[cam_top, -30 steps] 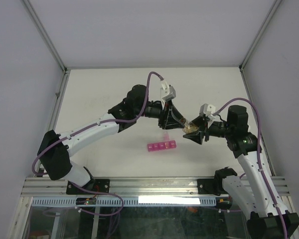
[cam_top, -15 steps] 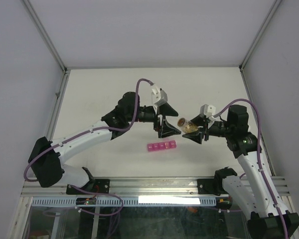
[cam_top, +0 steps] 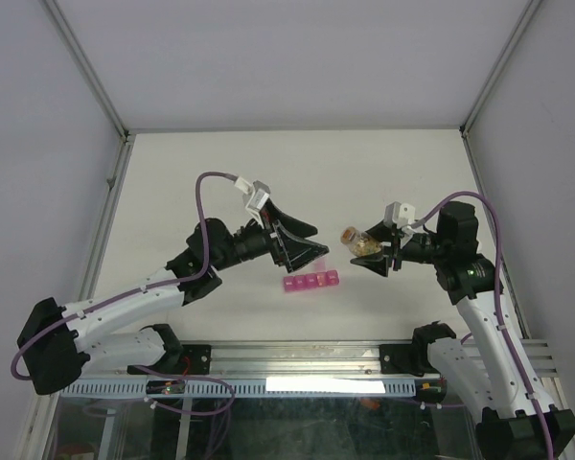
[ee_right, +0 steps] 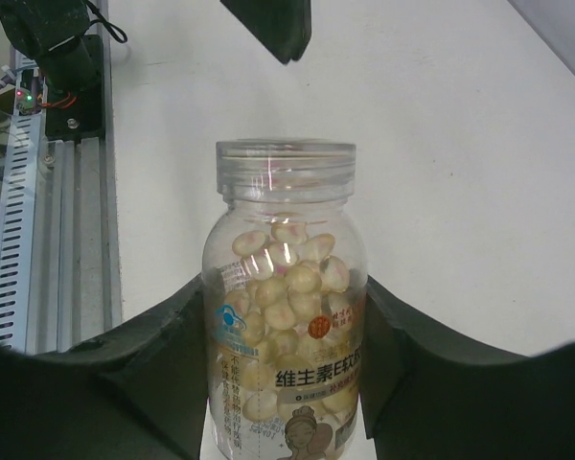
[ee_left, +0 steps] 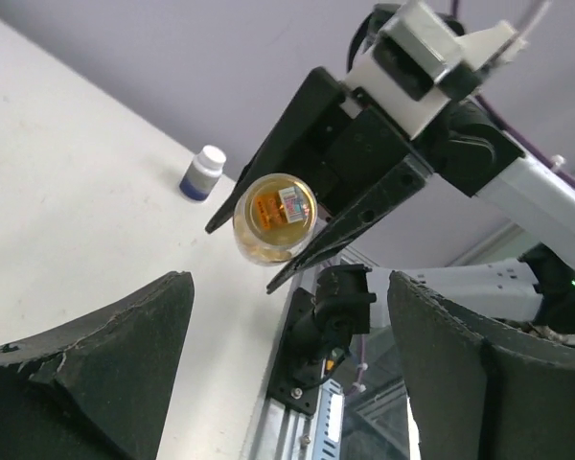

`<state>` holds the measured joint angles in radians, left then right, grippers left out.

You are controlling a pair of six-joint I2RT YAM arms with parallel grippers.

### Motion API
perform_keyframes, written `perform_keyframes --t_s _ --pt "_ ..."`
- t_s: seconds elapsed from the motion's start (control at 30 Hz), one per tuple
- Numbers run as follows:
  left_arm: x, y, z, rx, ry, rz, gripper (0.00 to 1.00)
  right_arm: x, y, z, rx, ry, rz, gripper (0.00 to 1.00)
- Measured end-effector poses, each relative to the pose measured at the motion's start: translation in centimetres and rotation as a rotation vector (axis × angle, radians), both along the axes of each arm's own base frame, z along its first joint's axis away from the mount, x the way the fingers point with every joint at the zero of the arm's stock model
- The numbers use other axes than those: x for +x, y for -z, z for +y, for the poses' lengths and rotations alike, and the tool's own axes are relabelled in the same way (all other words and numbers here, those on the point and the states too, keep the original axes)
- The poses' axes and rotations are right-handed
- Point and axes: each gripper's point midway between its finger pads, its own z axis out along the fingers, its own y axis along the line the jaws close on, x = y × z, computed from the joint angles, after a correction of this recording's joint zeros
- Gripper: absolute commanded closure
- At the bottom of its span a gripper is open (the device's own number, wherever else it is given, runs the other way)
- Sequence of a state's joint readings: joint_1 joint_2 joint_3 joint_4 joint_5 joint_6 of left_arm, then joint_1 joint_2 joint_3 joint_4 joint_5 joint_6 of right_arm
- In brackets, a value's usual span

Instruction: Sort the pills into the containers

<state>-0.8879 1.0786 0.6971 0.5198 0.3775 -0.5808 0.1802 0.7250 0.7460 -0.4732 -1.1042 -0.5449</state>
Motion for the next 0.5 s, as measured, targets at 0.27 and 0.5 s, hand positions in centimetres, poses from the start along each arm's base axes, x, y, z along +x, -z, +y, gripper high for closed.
perform_keyframes --t_s 0.27,0.5 --pt "-2.1 -0.9 -4.3 0.069 -0.134 0.111 0.15 0.0 0.0 0.0 -0.004 -0.007 -0.016 1.0" --pt "1.2 -0.1 -5.4 0.144 -0.304 0.134 0.2 0.0 0.0 0.0 -0.005 -0.008 -0.022 1.0"
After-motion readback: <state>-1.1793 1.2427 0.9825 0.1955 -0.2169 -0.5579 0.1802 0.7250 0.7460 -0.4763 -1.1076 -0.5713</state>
